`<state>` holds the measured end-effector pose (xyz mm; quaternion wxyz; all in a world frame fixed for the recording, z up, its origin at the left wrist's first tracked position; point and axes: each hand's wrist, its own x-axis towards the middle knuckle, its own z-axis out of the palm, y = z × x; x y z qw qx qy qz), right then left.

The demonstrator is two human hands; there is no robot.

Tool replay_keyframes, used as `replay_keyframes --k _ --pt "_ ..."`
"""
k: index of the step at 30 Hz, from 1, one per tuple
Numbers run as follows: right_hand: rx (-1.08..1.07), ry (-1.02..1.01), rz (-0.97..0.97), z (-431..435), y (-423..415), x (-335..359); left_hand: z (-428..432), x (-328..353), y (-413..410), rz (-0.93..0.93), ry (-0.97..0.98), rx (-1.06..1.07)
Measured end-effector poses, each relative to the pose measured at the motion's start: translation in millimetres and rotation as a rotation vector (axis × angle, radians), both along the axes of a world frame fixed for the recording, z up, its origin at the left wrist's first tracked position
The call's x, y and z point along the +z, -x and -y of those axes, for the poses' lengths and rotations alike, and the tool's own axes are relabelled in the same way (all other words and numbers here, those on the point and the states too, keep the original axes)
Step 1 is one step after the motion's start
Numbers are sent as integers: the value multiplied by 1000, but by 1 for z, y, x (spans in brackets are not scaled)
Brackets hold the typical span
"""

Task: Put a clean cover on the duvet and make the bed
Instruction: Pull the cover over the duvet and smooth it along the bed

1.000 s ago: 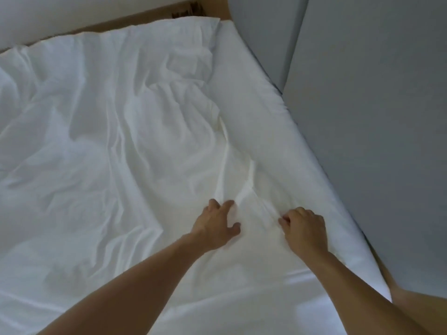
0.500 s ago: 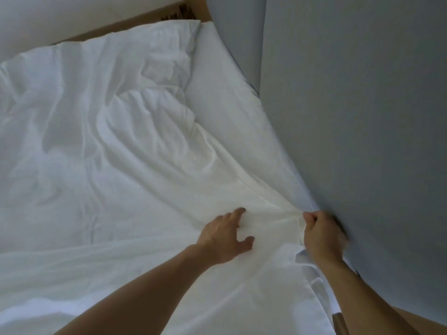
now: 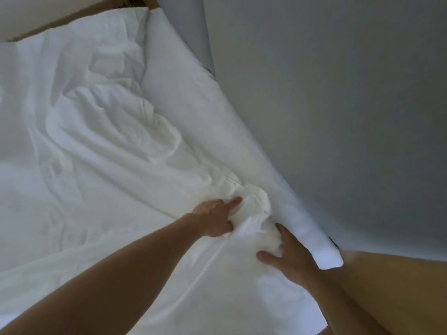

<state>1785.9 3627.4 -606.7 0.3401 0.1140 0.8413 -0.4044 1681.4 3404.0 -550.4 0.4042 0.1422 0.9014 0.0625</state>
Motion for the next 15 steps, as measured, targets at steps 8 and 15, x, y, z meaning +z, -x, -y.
replay_keyframes --k 8,15 --pt "-396 117 17 -34 -97 -11 -11 -13 -20 -112 4 29" --pt "-523 256 143 -33 -176 -29 -30 -14 -59 -312 -37 32"
